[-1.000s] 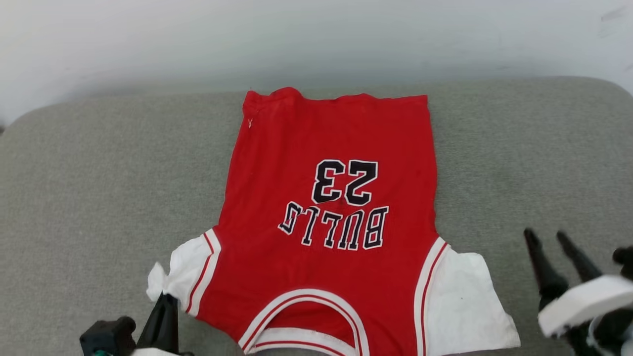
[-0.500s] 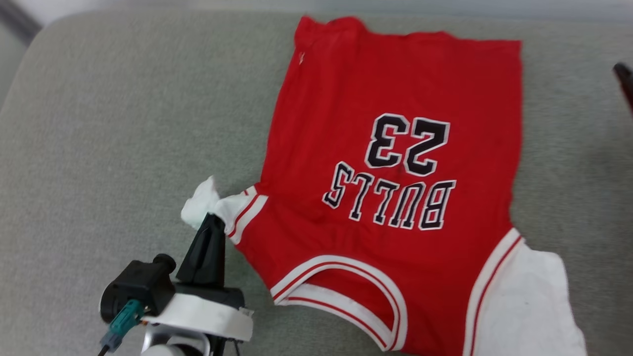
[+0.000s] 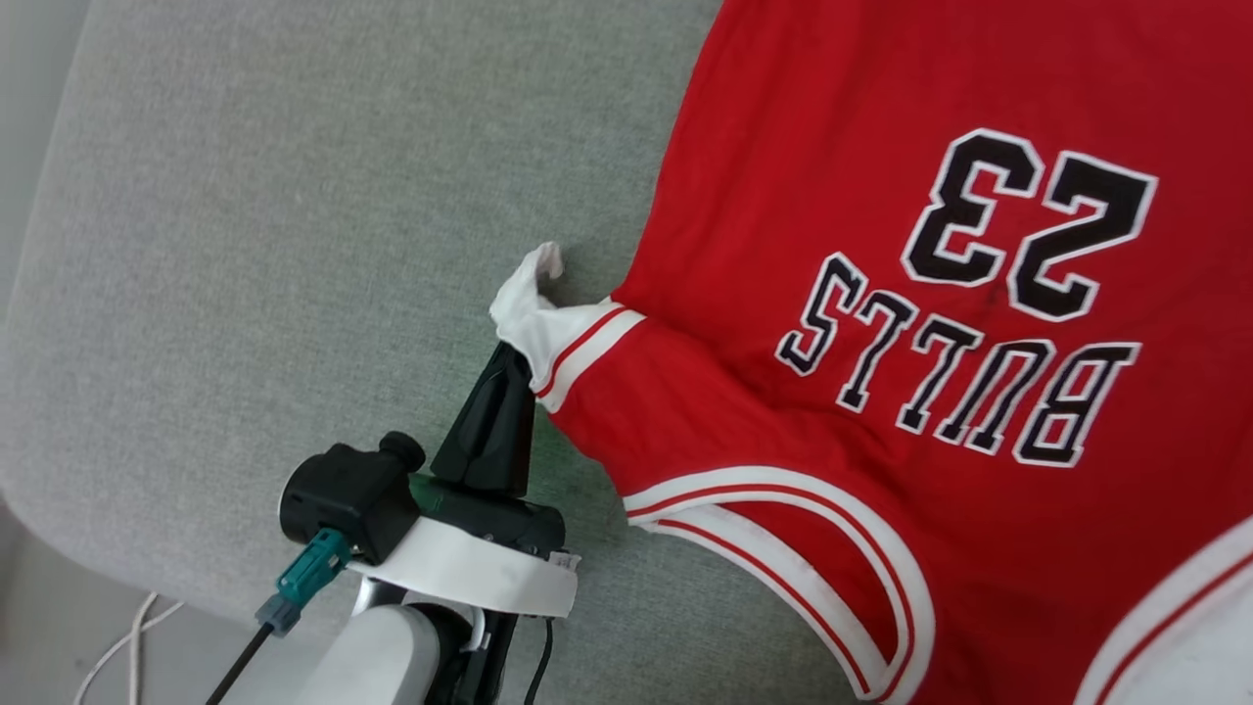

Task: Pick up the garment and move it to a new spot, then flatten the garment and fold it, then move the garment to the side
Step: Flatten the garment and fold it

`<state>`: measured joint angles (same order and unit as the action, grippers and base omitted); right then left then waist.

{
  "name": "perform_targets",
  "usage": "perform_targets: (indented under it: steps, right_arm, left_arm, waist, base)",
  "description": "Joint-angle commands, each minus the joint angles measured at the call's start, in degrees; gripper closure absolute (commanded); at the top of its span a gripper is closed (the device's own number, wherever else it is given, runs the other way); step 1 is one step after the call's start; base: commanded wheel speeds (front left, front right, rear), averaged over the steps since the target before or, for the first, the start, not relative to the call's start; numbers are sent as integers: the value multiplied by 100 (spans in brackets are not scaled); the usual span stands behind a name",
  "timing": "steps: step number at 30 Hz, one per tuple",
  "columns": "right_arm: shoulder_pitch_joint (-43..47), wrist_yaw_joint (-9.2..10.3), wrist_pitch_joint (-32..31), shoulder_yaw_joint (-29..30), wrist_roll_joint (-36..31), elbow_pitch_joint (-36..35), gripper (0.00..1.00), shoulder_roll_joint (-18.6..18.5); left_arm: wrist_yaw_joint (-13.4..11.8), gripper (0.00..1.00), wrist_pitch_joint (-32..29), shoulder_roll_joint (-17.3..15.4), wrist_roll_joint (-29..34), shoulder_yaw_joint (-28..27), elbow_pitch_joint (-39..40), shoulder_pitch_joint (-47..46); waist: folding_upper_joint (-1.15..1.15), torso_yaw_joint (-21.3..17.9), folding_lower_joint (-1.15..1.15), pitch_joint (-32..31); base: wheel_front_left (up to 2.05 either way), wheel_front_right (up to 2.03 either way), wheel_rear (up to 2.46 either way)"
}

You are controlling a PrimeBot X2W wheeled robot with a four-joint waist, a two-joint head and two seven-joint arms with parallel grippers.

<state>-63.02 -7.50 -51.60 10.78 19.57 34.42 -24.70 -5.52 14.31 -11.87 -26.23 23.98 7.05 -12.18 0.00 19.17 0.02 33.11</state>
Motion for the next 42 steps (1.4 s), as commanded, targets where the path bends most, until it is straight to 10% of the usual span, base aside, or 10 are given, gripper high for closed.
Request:
perform_targets:
  steps: [1,8,9,11,25,42]
  right_arm:
    - [-102,2,-57,52,-52,75,0,35]
    - [270,7,-871,541,-648,880,0,392]
    - [329,7,-1003,623,-732,935,22,409]
    - [372,7,-1161,772,-836,918,100,455]
    - [732,4,-911,180,-770,-563,100,41]
    - [5247,3,-942,-230,389,-3501,100,131]
  left_arm:
    - [39,100,41,40,19,8,-23,-107]
    - [138,100,67,129,43,-9,-195,-186]
    - [153,100,71,138,38,-15,-223,-195]
    - [183,100,78,145,37,-32,-274,-201]
    - [95,100,98,-39,-14,-484,-631,310]
    - [-323,100,-362,-684,-276,-1099,-401,1351]
  waist:
    - [0,279,-2,314]
    - [0,328,-2,372]
    - [0,331,-2,359]
    - [0,332,-2,317]
    - [0,-331,-2,-963]
    - [0,-1813,-2,-2208]
  base:
    - [0,0,0]
    - [0,0,0]
    - [0,0,0]
    - [0,0,0]
    - [0,0,0]
    - [0,0,0]
